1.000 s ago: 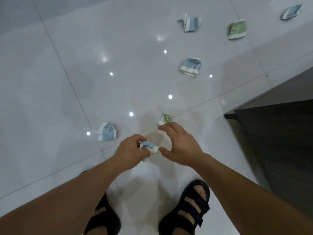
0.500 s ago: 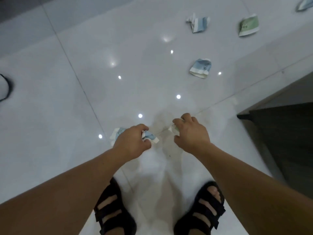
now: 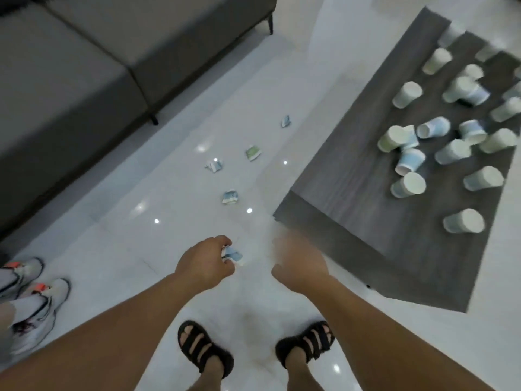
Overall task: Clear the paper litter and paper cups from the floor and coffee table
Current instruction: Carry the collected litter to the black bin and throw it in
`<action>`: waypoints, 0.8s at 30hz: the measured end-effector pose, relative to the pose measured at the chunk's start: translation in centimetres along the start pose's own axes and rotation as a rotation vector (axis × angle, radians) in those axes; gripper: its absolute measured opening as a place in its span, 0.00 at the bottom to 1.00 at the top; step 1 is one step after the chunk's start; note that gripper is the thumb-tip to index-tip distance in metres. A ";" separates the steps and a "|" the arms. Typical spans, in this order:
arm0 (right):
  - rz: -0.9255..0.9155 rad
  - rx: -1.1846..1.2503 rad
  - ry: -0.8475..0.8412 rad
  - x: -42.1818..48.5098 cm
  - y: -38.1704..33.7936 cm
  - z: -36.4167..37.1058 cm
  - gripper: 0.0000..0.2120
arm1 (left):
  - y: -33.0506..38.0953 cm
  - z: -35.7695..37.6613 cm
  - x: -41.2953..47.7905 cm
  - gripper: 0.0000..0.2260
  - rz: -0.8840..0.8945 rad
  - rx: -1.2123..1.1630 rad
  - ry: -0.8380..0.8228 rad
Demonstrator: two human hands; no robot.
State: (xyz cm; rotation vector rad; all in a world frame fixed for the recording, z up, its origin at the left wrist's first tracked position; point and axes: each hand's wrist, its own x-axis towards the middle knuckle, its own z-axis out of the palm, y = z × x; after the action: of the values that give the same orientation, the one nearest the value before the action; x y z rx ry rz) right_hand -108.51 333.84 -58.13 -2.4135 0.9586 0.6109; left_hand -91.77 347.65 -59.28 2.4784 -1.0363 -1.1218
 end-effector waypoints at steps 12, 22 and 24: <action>0.215 0.103 0.152 -23.3 18.3 -12.3 0.25 | 30.3 3.0 -10.0 0.16 0.343 0.314 0.027; 0.482 0.232 0.358 -39.4 37.0 -15.7 0.25 | 56.7 14.9 -15.6 0.20 0.710 0.503 -0.061; 0.534 0.273 0.395 -41.4 40.6 -15.9 0.28 | 60.4 17.1 -15.6 0.19 0.762 0.513 -0.078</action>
State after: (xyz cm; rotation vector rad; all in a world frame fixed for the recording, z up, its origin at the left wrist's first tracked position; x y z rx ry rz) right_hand -161.25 319.72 -32.99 -2.0667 1.7549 0.1476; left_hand -142.18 315.96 -33.91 1.9890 -2.2526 -0.7589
